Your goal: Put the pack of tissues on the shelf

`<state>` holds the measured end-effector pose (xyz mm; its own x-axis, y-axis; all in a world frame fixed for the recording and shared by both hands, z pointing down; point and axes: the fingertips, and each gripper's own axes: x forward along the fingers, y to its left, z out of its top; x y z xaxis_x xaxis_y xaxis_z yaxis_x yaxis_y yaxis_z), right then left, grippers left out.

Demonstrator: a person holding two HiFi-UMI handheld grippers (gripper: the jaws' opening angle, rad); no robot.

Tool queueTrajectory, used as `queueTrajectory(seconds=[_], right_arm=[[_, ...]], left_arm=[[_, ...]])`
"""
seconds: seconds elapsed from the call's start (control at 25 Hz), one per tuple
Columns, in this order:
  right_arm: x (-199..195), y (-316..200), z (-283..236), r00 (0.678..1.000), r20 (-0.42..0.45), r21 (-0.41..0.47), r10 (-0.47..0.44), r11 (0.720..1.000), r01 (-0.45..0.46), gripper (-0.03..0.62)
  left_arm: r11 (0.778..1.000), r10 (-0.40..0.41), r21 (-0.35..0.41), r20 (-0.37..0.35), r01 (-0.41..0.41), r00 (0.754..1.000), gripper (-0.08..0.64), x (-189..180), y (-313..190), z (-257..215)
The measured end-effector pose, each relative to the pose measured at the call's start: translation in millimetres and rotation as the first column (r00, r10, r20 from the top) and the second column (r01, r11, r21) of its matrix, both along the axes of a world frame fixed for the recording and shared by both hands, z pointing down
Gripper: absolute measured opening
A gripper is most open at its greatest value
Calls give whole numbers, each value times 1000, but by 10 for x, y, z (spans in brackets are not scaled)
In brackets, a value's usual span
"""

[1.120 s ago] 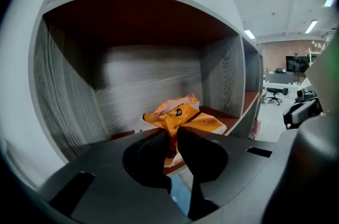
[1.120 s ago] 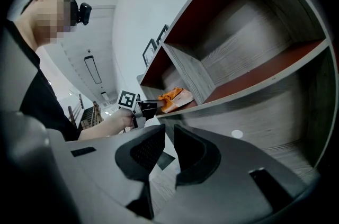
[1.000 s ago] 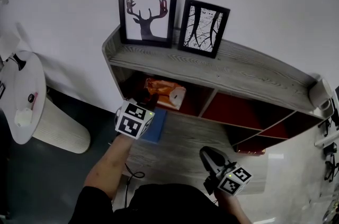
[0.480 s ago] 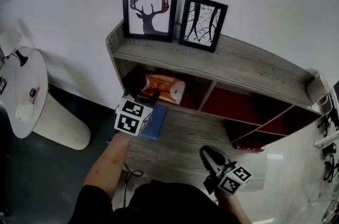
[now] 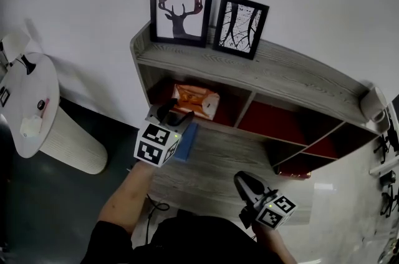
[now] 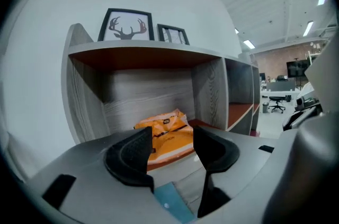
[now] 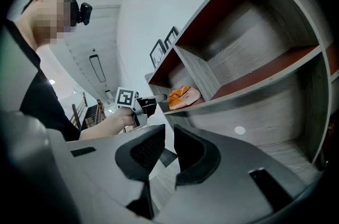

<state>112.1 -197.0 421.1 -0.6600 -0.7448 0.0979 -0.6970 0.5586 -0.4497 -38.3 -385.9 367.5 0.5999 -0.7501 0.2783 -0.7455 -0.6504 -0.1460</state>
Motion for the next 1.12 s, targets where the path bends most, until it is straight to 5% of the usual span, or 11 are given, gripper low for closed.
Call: queueTrajectory(seconds=[0.52,1.12], right_arm=[[25,73,-167,1000,-7,63,-13,998,13,21],[160,149,-368,999,-47,138,8,990,-2,21]], left_arm=[[995,72,-51,-220,-85,973,229,177,958,-87],[985,148,-48,-243,-164,959,35,353,1564,-11]])
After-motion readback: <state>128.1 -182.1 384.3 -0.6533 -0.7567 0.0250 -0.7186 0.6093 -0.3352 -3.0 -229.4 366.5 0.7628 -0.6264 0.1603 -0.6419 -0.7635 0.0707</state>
